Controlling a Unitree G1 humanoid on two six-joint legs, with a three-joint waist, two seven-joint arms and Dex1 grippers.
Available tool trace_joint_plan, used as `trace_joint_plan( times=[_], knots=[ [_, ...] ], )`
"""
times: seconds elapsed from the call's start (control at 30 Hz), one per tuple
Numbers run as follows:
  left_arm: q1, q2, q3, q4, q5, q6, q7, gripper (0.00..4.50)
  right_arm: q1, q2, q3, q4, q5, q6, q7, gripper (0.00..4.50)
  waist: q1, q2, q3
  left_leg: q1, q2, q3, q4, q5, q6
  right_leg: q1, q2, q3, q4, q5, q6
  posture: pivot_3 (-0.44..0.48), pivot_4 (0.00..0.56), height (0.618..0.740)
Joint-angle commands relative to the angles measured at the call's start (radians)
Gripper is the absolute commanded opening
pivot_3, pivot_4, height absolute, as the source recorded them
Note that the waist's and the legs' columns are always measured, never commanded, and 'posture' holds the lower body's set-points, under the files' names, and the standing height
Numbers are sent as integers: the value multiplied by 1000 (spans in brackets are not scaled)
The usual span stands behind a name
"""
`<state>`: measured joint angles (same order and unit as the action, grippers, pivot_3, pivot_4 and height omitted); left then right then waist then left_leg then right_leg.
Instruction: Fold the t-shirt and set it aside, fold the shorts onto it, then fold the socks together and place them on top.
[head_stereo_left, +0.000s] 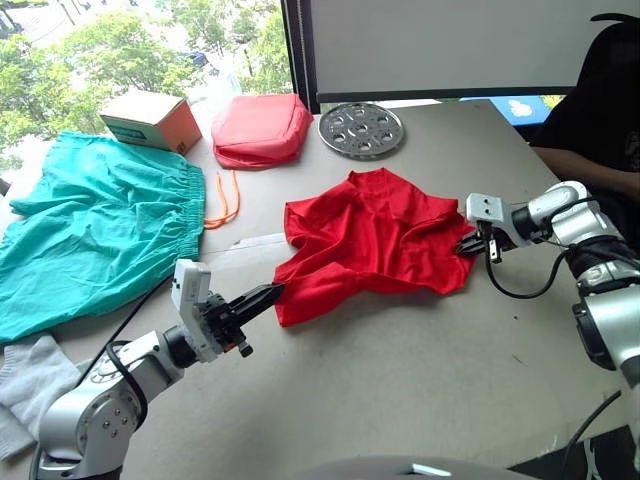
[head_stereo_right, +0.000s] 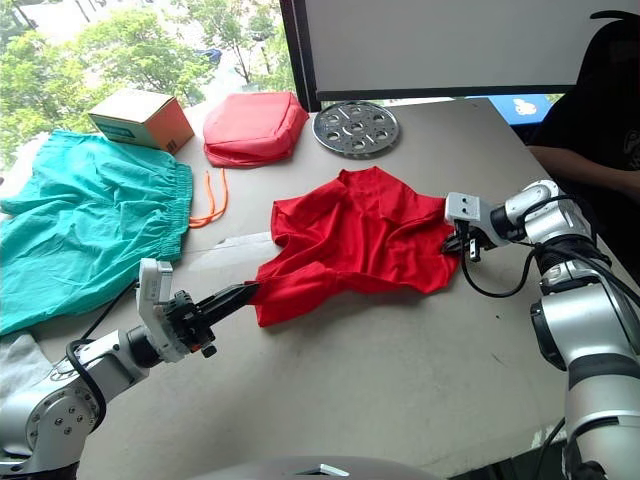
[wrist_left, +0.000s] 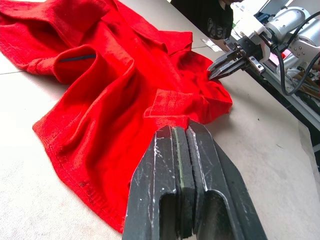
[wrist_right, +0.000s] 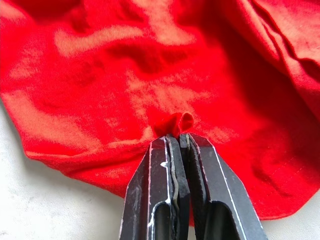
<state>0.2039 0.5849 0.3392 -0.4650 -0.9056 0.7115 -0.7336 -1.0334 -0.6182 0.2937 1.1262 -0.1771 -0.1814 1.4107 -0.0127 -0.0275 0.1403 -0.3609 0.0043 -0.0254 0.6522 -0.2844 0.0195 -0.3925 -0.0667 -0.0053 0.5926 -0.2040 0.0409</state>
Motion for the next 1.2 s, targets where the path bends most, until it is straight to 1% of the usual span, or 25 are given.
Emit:
trace_joint_plan(
  times=[0.03, 0.13, 0.27, 0.4, 0.5, 0.6, 0.73, 0.8, 0.87, 0.93, 0.97, 1.03, 1.07, 1.1, 1.17, 1.2],
  knots=[
    [-1, 4, 9, -25, -6, -20, -2, 0, 40, -50, -86, -104, 90, 50, 58, 77, 1, 0, 0, 0, 0, 0, 0, 0, 0, 0, 0, 0, 0, 0, 0, 0, 150, 740],
    [1, 4, 10, -21, -5, -20, -3, 0, 98, -75, -135, -185, 142, 97, 63, 77, 1, 0, 0, 0, 0, 0, 0, 0, 1, 0, -1, 0, 0, 0, 0, 0, 150, 740],
    [-4, 8, 19, -14, -10, -17, -2, 0, 193, -97, -212, -307, 218, 163, 30, 77, 2, 0, 0, 0, 0, 0, 0, -2, 3, 0, -2, 0, 0, 0, 0, 0, 150, 740],
    [-17, 20, 45, -10, -46, -1, -10, 0, 297, -116, -316, -451, 332, 279, 3, 77, 2, 0, 0, 0, 0, 0, 0, -2, 3, 0, -2, 0, 0, 0, 0, 0, 150, 740],
    [-13, 57, 59, -21, -86, 27, -44, 0, 384, -136, -365, -574, 393, 375, -18, 77, 6, 0, 0, 0, 0, 0, 0, -2, 3, 0, -2, -1, 0, 0, 0, 0, 150, 740],
    [14, 132, 86, -38, -131, 65, -114, 0, 475, -160, -409, -705, 457, 474, -34, 77, 6, 0, 0, 0, 0, 0, 0, -2, 4, 0, -2, -1, 0, 0, 0, 0, 150, 740],
    [72, 237, 158, -64, -244, 146, -203, 0, 607, -219, -459, -911, 556, 624, -27, 77, 6, 2, 1, 0, 0, 0, 0, -2, 4, 0, -2, -1, 0, 0, 0, 0, 150, 740],
    [133, 303, 224, -90, -334, 213, -269, 0, 692, -270, -498, -1030, 625, 720, -9, 77, 6, 2, 1, 0, 0, 0, 0, -2, 4, 0, -2, -1, 0, 0, 0, 0, 150, 740],
    [183, 368, 315, -96, -456, 292, -314, 0, 774, -312, -566, -1156, 724, 840, -9, 77, 9, 3, 2, -1, 0, 0, 0, -3, 4, 0, -2, -1, 0, -1, 1, 0, 150, 740],
    [200, 430, 400, -52, -622, 367, -305, 0, 815, -328, -641, -1256, 834, 953, -44, 77, 9, 4, 3, -1, 1, -1, 0, -3, 5, -2, -2, -2, 0, -1, 1, 0, 150, 740],
    [196, 453, 426, -26, -670, 390, -302, 0, 821, -326, -675, -1291, 881, 994, -69, 77, 10, 6, 3, 0, 1, -1, 0, -3, 5, -2, -2, -2, 0, -1, 1, 0, 150, 740],
    [158, 488, 438, 25, -715, 408, -282, 0, 813, -315, -721, -1333, 951, 1055, -123, 77, 9, 7, 4, 0, 1, -1, 0, -2, 4, -2, -2, -2, 1, -3, 6, 0, 150, 740],
    [108, 493, 415, 55, -713, 392, -248, 0, 801, -305, -732, -1342, 970, 1067, -154, 77, 9, 7, 4, 1, 1, 0, 0, -2, 4, -2, -2, -2, 1, -4, 6, 0, 150, 740],
    [26, 487, 371, 92, -694, 358, -195, 0, 770, -289, -732, -1333, 981, 1072, -193, 77, 9, 6, 4, 1, 1, 0, 1, -2, 4, -1, -1, -2, 1, -4, 6, 0, 150, 740],
    [-170, 440, 254, 152, -573, 270, -88, 0, 675, -241, -697, -1268, 946, 1037, -288, 77, 14, 5, 3, 2, 1, 0, 1, -2, 4, 0, 0, -2, 1, -4, 6, 0, 150, 740],
    [-254, 415, 204, 177, -513, 240, -55, 0, 629, -217, -674, -1231, 913, 1006, -327, 77, 18, 5, 4, 2, 0, 0, 2, -2, 4, 1, 0, -2, 2, -4, 6, 0, 150, 740]
  ],
)
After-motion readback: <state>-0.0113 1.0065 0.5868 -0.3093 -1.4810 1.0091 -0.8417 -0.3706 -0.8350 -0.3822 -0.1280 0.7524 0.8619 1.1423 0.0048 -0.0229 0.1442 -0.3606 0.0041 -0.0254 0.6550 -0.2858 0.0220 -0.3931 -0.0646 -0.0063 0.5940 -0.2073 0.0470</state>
